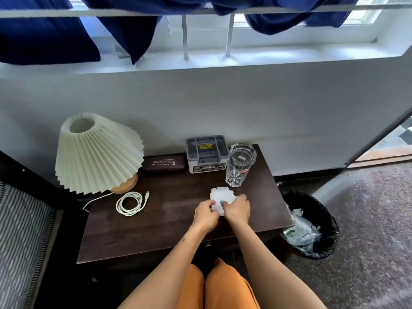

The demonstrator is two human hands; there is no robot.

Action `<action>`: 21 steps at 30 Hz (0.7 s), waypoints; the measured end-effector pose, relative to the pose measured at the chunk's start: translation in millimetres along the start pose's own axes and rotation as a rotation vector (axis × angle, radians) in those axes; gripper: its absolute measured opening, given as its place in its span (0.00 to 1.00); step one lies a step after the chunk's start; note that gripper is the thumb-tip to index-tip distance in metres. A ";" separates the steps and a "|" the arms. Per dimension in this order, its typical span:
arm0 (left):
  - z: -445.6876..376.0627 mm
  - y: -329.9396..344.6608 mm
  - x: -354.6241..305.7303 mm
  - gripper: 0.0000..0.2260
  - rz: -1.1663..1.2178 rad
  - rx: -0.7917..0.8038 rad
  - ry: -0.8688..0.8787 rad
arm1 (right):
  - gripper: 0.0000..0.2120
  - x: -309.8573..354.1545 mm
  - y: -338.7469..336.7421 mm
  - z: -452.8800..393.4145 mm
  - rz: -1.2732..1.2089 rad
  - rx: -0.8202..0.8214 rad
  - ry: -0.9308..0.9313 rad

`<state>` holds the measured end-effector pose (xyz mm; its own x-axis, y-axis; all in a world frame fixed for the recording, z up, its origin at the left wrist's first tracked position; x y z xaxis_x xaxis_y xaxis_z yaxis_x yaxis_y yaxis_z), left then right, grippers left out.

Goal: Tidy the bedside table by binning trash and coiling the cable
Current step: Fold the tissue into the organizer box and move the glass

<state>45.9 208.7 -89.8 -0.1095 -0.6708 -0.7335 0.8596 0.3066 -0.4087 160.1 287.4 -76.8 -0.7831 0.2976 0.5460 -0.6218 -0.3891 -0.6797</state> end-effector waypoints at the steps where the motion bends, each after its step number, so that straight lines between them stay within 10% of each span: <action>1: -0.2 -0.2 1.9 0.21 0.037 -0.012 -0.009 | 0.28 -3.4 2.1 -0.4 -0.010 0.023 0.037; 21: 14.4 -31.3 22.4 0.13 0.874 -0.097 -0.248 | 0.19 28.7 14.3 29.9 -0.503 0.207 0.046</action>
<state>23.7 174.3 -85.6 0.6809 -0.2955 -0.6701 0.5389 0.8217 0.1852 129.1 264.3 -56.2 -0.3921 0.5271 0.7539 -0.9084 -0.3512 -0.2269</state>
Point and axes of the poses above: each hand's wrist, its own z-axis away from the middle knuckle, its own y-axis out of the palm, x = y × z, the point moved 9 cm from there along -z, towards the middle knuckle, and after that the axes turned 3 degrees about z, right-handed, at the moved point
